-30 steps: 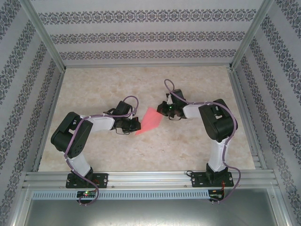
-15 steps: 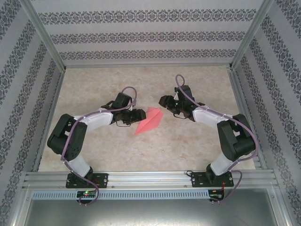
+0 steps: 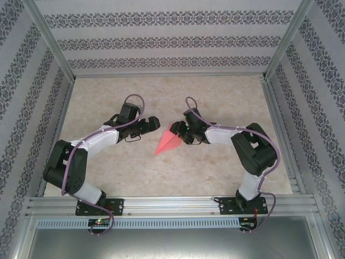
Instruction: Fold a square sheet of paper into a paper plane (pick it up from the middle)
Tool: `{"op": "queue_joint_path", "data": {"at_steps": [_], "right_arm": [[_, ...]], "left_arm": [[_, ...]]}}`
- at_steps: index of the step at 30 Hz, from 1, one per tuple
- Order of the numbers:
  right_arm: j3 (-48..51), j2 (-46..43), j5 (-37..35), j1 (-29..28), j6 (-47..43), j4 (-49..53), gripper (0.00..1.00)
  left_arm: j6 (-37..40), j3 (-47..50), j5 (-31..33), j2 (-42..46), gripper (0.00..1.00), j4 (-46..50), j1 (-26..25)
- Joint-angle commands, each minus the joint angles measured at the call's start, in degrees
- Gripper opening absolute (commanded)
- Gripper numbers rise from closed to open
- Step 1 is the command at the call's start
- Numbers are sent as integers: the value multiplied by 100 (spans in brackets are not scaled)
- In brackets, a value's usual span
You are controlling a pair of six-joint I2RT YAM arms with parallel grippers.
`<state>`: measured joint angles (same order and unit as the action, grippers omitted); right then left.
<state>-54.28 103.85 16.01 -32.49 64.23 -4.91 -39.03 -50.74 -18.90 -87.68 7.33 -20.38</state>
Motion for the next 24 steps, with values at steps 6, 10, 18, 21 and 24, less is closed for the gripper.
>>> {"op": "queue_joint_path", "data": {"at_steps": [6,10,18,21,24], "right_arm": [[-73,476,487,-148,447,-1155,42],[140,565,462,-196,641,-1694,37],[458,566,398,-189,715,-2574,15],[541,310,639,-44,473,-2962,10],[520,-15,1113,193,174,-3191,8]], "left_arm": [[25,148,62,215,100,220,214],[-57,144,52,201,100,300,249],[-598,341,-503,108,100,-98,379],[-686,413,-796,237,100,-141,481],[-891,532,-1380,411,100,-424,638]]}}
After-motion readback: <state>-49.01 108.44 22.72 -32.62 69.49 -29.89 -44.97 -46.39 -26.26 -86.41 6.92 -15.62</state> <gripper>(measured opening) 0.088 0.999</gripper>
